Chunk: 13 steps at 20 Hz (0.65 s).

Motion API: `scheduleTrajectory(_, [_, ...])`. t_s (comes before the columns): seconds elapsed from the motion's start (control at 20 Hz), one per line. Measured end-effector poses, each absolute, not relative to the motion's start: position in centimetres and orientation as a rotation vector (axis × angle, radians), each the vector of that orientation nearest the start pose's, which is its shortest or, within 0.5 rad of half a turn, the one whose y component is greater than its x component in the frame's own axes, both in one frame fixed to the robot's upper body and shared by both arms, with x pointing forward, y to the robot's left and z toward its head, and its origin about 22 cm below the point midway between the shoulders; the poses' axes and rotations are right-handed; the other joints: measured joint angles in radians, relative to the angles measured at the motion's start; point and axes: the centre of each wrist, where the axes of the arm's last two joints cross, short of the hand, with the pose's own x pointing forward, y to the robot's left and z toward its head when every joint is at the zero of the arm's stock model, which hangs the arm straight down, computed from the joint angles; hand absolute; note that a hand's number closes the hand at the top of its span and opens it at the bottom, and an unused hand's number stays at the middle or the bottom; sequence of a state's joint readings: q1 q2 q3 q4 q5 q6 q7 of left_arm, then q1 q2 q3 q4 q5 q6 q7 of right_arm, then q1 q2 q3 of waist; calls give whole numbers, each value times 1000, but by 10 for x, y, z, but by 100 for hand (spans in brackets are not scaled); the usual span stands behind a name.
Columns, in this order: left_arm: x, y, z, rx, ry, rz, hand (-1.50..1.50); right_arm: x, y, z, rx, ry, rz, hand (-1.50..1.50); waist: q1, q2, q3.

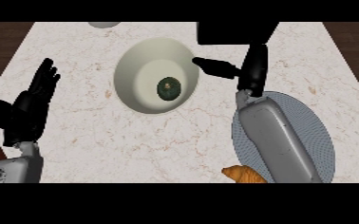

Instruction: Pick the squash from the placemat and place it in the bowl

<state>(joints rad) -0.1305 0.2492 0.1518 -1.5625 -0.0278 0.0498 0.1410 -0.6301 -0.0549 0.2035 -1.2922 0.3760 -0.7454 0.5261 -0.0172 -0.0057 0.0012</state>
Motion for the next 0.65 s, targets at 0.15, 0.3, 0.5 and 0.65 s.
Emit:
scheduleTrajectory(0.15, [272, 309, 51, 344, -1558, -49, 0, 326, -149, 97, -505, -1567, -154, -150, -4, 0, 0])
scheduleTrajectory(0.3, [273, 309, 53, 350, -1559, -52, 0, 294, -182, 91, -471, -1577, -172, -150, -7, 0, 0])
scheduleTrajectory(0.5, [267, 307, 57, 342, -1562, -60, 0, 258, -218, 88, -396, -1602, -191, -150, 0, 1, 0])
scheduleTrajectory(0.65, [267, 309, 58, 336, -1565, -60, 0, 235, -234, 91, -358, -1638, -194, -150, 5, 2, 0])
